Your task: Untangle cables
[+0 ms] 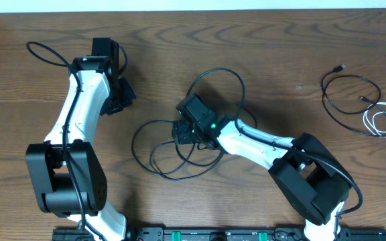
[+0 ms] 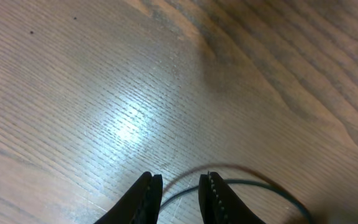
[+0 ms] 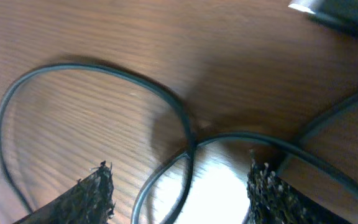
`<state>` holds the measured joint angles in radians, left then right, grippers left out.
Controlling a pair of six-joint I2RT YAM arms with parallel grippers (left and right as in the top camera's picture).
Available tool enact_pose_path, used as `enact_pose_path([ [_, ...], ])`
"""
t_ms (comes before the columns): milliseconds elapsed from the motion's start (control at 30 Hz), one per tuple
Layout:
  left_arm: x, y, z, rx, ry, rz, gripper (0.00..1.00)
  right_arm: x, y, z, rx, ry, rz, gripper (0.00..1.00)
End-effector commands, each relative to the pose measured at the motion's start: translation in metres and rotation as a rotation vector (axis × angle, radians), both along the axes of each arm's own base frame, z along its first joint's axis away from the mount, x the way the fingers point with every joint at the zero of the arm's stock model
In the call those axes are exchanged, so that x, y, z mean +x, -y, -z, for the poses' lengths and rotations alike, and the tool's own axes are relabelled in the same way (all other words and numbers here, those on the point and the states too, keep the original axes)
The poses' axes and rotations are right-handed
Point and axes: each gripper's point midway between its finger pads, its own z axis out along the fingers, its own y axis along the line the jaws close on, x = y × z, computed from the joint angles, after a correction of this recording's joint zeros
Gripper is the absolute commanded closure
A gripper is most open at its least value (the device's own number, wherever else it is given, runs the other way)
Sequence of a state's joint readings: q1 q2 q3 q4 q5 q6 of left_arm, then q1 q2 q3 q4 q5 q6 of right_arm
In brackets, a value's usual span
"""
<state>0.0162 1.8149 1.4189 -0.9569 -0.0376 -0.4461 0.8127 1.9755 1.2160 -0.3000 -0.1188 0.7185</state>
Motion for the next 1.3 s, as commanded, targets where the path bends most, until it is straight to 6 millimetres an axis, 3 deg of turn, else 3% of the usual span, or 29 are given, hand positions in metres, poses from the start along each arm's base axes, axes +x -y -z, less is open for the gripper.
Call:
enact_pose_path([
  [0, -0.001, -0.006, 0.003, 0.031, -0.004, -0.027, 0.73, 0.011, -0.001, -0.028, -0.035, 0.039, 0.006, 0.36],
  [100, 0.001, -0.006, 0.002, 0.031, 0.006, -0.028, 0.73, 0.01, -0.003, -0.036, -0.053, 0.041, 0.0, 0.38],
  [267, 0.002, -0.006, 0.002, 0.031, 0.01, -0.027, 0.73, -0.003, -0.003, -0.026, -0.088, 0.011, -0.02, 0.41],
  [567, 0.002, -0.006, 0.002, 0.031, 0.008, -0.028, 0.73, -0.021, 0.018, -0.015, -0.203, -0.057, -0.03, 0.43],
  [967, 0.002, -0.006, 0.002, 0.031, 0.007, -0.027, 0.73, -0.022, 0.019, 0.022, -0.244, -0.199, -0.054, 0.55],
  [1033, 0.002, -0.006, 0.002, 0.031, 0.007, -0.028, 0.73, -0.018, 0.02, 0.025, -0.268, -0.229, -0.066, 0.6],
  [1167, 0.002, -0.006, 0.002, 0.031, 0.007, -0.027, 0.74, -0.013, 0.02, 0.029, -0.369, -0.268, -0.129, 0.86],
  [1267, 0.002, -0.006, 0.002, 0.031, 0.007, -0.027, 0.73, 0.0, 0.028, 0.025, -0.48, -0.251, -0.146, 0.99],
])
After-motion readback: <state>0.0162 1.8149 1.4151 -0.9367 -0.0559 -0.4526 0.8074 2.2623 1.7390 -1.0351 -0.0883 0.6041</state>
